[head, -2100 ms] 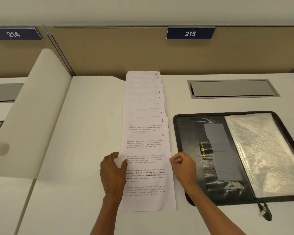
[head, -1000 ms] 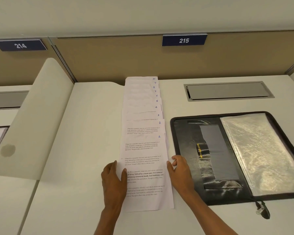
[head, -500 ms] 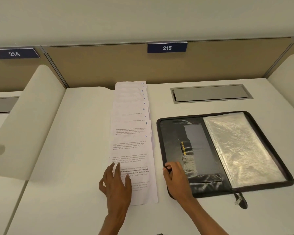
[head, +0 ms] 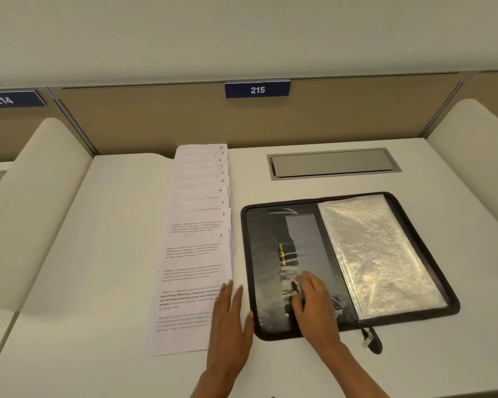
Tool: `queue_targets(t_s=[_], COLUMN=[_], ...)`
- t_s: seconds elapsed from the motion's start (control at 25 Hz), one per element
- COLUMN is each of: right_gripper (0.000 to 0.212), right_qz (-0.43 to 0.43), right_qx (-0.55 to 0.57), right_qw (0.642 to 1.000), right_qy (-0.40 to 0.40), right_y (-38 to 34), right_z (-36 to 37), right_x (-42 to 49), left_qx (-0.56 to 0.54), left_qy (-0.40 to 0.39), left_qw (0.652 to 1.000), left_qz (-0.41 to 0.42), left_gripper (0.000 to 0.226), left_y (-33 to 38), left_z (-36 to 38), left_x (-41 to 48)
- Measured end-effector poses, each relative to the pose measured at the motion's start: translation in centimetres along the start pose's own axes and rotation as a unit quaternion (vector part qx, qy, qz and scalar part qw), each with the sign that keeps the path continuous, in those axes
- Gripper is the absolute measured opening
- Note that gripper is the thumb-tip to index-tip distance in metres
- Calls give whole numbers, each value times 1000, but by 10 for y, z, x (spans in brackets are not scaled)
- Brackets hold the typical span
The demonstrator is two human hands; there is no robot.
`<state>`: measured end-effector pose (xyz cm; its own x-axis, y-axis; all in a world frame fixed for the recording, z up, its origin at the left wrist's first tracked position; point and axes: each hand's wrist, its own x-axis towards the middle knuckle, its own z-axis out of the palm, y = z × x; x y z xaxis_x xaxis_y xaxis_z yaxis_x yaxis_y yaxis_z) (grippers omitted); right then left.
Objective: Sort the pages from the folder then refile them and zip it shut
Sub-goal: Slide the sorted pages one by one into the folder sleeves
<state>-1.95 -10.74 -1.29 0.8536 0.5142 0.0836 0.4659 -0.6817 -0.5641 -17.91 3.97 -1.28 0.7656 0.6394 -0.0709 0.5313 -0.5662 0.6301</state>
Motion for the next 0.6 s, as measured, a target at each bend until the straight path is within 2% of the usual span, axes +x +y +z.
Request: queue_targets(t_s=[0.12,0.24,0.4,0.6], right_gripper=[53,67,74,73], right_qz=[36,55,60,68], right_qx=[-126,-165,-179,-187], right_qw=[991,985,982,980], right_qy=[37,18,-5,-19], right_y=[45,83,97,93], right_z=[-21,-33,-27,-23], right_x=[-4,-11,-10,-4], left_qx=[3,55,121,126], left_qy=[-67,-135,-158,-155], left_qw=[995,986,977,977], left_qz=[73,84,72,70], left_gripper=[67,65,63,61], left_y=[29,48,50,47], left_z=[19,34,40,35], left_x=[-6,-10,-9,-2])
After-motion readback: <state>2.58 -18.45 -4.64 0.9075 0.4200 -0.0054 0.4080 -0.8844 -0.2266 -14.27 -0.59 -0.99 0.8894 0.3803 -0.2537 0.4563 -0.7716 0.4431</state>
